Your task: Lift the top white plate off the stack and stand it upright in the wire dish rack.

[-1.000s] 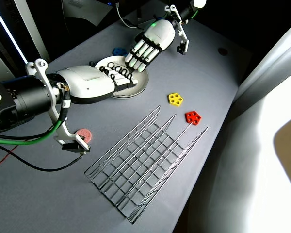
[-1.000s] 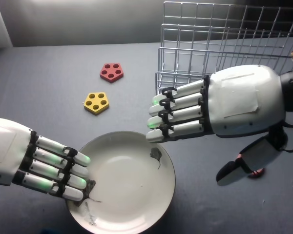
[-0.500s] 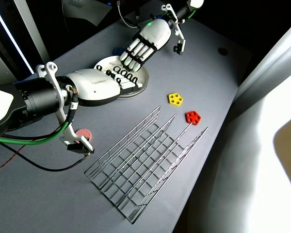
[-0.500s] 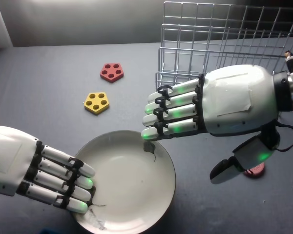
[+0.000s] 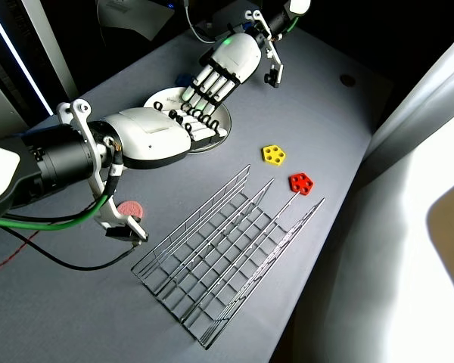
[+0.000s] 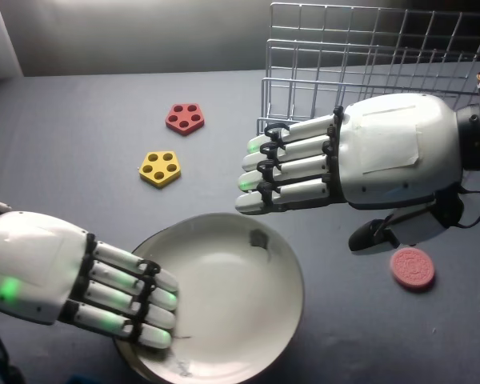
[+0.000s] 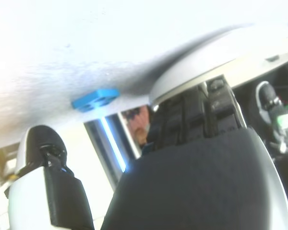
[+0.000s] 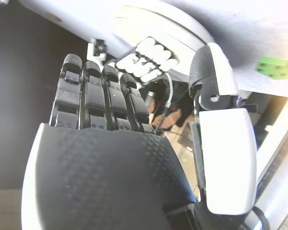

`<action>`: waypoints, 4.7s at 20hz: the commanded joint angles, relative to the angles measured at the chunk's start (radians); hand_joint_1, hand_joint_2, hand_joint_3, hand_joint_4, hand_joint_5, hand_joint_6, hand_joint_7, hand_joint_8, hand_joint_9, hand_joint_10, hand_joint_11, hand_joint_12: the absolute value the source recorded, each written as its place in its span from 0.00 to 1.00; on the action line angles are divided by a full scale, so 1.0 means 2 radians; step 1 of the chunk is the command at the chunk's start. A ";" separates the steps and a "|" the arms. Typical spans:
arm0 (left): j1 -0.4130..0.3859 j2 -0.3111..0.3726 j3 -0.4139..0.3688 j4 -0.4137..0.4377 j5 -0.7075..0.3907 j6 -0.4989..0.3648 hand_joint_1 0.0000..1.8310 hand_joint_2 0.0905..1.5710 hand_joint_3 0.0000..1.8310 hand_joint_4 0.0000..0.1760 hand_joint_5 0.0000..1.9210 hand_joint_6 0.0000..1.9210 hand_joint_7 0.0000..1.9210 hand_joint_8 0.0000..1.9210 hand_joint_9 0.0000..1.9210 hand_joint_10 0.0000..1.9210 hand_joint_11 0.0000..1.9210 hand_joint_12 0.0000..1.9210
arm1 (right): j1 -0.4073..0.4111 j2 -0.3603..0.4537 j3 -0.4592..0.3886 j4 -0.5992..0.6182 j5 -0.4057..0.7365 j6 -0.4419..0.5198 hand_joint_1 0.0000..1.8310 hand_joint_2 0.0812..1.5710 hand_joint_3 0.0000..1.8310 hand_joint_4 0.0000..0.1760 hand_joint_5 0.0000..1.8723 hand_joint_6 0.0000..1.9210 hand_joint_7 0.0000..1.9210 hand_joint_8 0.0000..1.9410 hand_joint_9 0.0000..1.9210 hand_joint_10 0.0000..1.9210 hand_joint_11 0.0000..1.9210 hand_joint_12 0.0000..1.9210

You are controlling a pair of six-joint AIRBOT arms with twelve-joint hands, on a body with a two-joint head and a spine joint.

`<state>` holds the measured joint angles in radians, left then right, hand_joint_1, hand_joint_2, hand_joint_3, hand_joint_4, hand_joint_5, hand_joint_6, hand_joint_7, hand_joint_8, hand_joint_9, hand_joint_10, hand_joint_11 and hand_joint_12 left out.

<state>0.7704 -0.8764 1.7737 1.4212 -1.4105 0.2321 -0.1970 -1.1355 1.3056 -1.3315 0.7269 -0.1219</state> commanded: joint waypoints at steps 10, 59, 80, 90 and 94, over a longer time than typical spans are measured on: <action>-0.020 -0.029 -0.023 -0.042 0.054 -0.023 0.18 0.55 0.00 0.00 0.03 0.00 0.03 0.00 0.05 0.00 0.00 0.15 | 0.002 0.000 0.008 0.038 0.029 -0.004 0.51 0.69 0.00 0.00 0.00 0.00 0.00 0.00 0.01 0.00 0.00 0.10; -0.092 -0.057 0.104 -0.047 0.028 -0.084 0.22 0.60 0.00 0.00 0.00 0.00 0.00 0.00 0.00 0.00 0.00 0.00 | 0.030 -0.035 -0.039 0.080 -0.042 -0.028 0.82 0.63 0.00 0.00 0.55 0.48 0.62 0.20 0.62 0.27 0.55 0.63; -0.141 -0.067 0.252 -0.054 -0.033 -0.156 0.21 0.58 0.00 0.00 0.01 0.00 0.01 0.00 0.00 0.00 0.01 0.01 | 0.097 -0.042 -0.013 0.118 -0.046 -0.020 0.81 0.71 0.00 0.00 0.42 0.65 0.44 0.47 0.47 0.50 0.44 0.78; -0.141 -0.066 0.245 -0.065 -0.007 -0.152 0.22 0.59 0.00 0.00 0.00 0.00 0.00 0.00 0.00 0.00 0.01 0.01 | 0.119 -0.059 0.022 0.113 -0.047 -0.012 0.81 0.71 0.00 0.00 0.44 0.62 0.43 0.48 0.47 0.52 0.43 0.78; -0.141 -0.064 0.234 -0.065 0.014 -0.152 0.18 0.59 0.00 0.00 0.00 0.00 0.00 0.00 0.00 0.00 0.01 0.01 | 0.139 -0.076 0.053 0.091 -0.046 0.009 0.81 0.71 0.00 0.00 0.43 0.63 0.44 0.47 0.45 0.53 0.43 0.79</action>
<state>0.5129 -1.0176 2.2395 1.3808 -1.3487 -0.0738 0.0624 -1.3018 1.4147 -1.2095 0.5694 -0.1017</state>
